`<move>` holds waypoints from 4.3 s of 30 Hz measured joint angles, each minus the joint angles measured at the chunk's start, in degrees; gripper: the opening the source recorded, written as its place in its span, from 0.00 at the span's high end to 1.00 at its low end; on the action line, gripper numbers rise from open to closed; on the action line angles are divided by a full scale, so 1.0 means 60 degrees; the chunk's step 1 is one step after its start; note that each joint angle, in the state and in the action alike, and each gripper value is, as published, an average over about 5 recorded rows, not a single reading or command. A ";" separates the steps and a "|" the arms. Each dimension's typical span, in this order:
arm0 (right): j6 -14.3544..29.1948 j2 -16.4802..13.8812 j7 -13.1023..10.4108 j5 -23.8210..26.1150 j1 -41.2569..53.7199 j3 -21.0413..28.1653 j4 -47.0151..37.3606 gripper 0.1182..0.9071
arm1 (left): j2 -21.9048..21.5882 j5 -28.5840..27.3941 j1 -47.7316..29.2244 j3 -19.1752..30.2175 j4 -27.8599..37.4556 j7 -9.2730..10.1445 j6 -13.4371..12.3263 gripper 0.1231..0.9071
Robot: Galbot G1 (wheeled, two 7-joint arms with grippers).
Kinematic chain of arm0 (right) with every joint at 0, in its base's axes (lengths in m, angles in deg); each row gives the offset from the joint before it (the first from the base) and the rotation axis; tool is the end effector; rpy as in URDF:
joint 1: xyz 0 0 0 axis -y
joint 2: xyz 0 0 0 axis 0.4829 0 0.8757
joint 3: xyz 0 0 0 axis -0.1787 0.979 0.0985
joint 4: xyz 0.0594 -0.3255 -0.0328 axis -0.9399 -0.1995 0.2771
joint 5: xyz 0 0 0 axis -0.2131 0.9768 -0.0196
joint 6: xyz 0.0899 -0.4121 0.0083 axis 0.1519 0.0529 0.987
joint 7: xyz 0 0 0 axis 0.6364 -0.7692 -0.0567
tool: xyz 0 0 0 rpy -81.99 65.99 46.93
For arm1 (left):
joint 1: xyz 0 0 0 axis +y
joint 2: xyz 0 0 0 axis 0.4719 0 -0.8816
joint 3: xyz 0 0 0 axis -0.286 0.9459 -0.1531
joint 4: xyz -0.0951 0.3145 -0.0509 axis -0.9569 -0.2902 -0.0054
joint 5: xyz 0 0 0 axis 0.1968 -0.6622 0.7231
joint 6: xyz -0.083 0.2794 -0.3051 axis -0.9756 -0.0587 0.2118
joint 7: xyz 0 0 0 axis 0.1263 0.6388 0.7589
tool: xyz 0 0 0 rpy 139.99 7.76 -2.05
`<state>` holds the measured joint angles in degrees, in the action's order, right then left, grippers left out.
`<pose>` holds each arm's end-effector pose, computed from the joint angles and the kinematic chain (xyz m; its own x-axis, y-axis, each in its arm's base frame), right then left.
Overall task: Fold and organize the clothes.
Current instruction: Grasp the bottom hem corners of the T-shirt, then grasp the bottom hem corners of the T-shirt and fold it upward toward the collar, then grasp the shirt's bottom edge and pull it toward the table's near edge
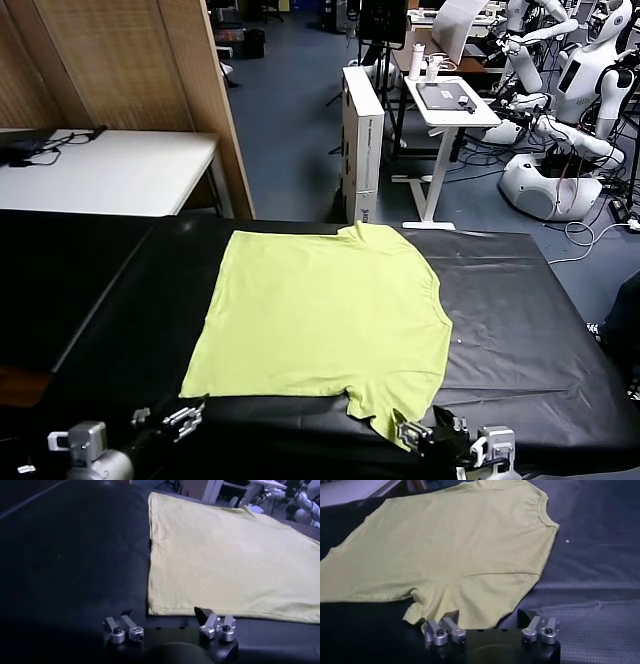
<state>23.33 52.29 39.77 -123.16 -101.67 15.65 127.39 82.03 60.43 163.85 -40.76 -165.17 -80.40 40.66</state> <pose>0.2016 0.0001 -0.2268 -0.7108 -0.2125 0.6706 -0.1060 0.9748 0.1964 0.2051 0.1069 -0.2522 -0.7740 0.1573 0.6133 0.0419 0.9792 -0.1984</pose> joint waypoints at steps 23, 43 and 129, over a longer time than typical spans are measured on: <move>-0.0529 -0.0223 -0.0299 -0.0241 -0.1013 -0.0976 0.1122 0.97 | 0.0162 -0.0237 0.0436 -0.0282 -0.0584 0.0037 -0.0058 0.97; 0.0781 -0.0972 0.0842 -0.0845 0.1460 -0.0839 -0.0350 0.97 | 0.1102 -0.0084 -0.0249 -0.0153 -0.1030 0.0256 -0.0526 0.97; 0.1198 -0.2390 0.1693 -0.0286 0.3488 -0.0293 -0.2999 0.07 | 0.1265 -0.1019 -0.3370 0.1439 0.2076 0.0291 -0.0990 0.01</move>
<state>30.51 37.95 49.93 -124.88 -80.75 13.89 109.40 89.62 54.31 143.63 -32.13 -152.71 -78.66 34.72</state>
